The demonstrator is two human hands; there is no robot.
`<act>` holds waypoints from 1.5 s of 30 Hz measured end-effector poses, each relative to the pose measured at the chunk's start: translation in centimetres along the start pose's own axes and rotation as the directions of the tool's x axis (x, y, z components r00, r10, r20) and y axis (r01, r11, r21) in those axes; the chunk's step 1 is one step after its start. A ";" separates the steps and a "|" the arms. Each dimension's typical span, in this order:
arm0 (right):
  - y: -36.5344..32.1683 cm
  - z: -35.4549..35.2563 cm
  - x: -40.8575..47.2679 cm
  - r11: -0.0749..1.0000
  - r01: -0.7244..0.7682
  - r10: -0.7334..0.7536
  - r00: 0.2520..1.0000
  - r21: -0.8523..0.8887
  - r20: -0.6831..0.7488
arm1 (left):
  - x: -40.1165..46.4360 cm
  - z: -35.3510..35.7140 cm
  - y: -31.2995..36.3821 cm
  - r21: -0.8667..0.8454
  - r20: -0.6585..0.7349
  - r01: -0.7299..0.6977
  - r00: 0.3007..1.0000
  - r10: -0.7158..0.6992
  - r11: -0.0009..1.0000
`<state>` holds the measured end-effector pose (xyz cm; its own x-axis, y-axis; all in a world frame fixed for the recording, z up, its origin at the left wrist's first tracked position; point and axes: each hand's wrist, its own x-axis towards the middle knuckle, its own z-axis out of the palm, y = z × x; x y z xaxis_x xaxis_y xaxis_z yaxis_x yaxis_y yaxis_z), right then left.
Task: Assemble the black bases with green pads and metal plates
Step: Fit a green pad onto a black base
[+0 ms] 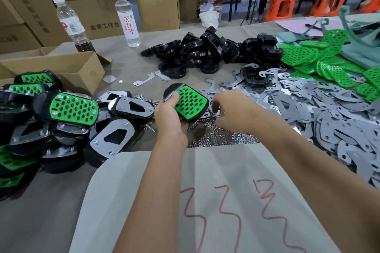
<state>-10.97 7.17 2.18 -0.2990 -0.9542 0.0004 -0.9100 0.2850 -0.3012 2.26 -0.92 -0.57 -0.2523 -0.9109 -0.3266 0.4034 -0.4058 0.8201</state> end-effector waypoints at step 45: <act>2.9 3.0 -3.4 0.816 0.309 0.189 0.656 0.488 -0.731 | -2.9 1.9 -3.9 0.513 0.540 -0.740 0.672 0.507 0.435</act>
<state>-11.70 10.95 -1.56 -0.5777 -0.5063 0.6402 -0.6950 -0.1062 -0.7111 -0.25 3.49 -1.96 -0.4401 -0.7771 0.4499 -0.0893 0.5364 0.8392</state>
